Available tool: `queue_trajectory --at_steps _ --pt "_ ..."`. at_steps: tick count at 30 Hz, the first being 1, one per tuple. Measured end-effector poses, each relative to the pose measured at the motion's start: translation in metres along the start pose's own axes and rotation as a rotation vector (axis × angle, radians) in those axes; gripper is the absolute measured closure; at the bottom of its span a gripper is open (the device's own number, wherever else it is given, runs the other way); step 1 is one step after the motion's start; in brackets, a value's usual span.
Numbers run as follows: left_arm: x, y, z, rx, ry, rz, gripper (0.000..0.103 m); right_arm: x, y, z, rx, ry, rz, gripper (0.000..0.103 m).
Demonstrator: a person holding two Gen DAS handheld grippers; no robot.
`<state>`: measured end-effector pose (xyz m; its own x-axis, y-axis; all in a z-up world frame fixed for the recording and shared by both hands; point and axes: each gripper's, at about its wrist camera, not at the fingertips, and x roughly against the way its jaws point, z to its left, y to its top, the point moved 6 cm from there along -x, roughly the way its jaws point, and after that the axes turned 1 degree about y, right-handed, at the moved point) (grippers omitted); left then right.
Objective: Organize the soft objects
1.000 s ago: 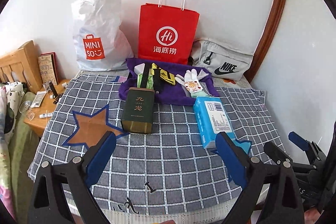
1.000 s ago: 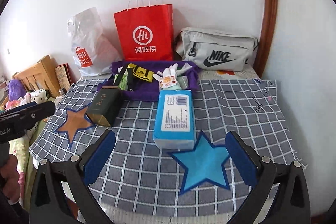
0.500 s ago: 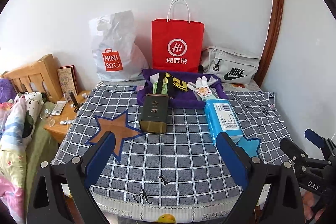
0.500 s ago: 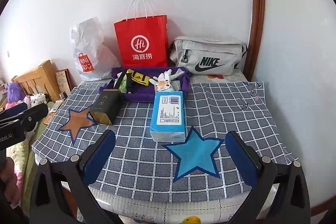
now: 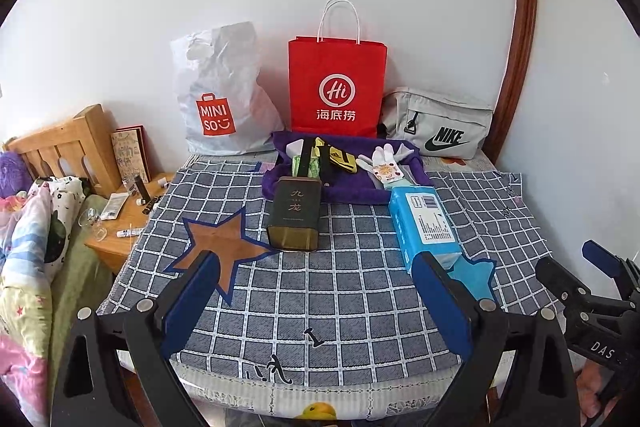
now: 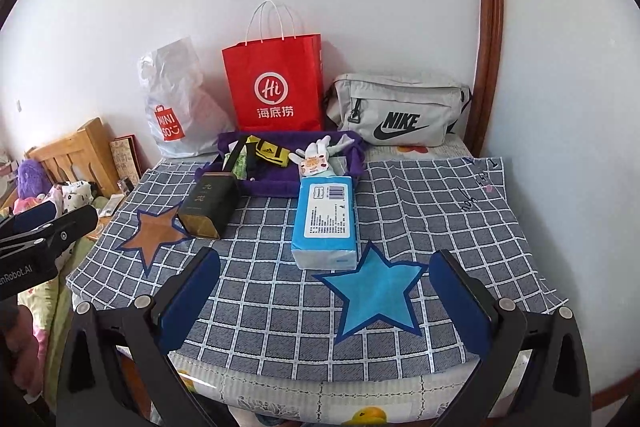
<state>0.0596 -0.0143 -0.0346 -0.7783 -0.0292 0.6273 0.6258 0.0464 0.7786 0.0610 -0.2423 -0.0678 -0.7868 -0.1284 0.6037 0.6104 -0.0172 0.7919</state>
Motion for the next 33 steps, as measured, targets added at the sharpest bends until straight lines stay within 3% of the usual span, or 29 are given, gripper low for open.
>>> queue_trajectory --at_steps 33 --pt "0.0009 -0.0032 0.0015 0.001 -0.001 0.008 0.006 0.0006 -0.0036 0.0034 -0.001 0.002 0.003 0.000"
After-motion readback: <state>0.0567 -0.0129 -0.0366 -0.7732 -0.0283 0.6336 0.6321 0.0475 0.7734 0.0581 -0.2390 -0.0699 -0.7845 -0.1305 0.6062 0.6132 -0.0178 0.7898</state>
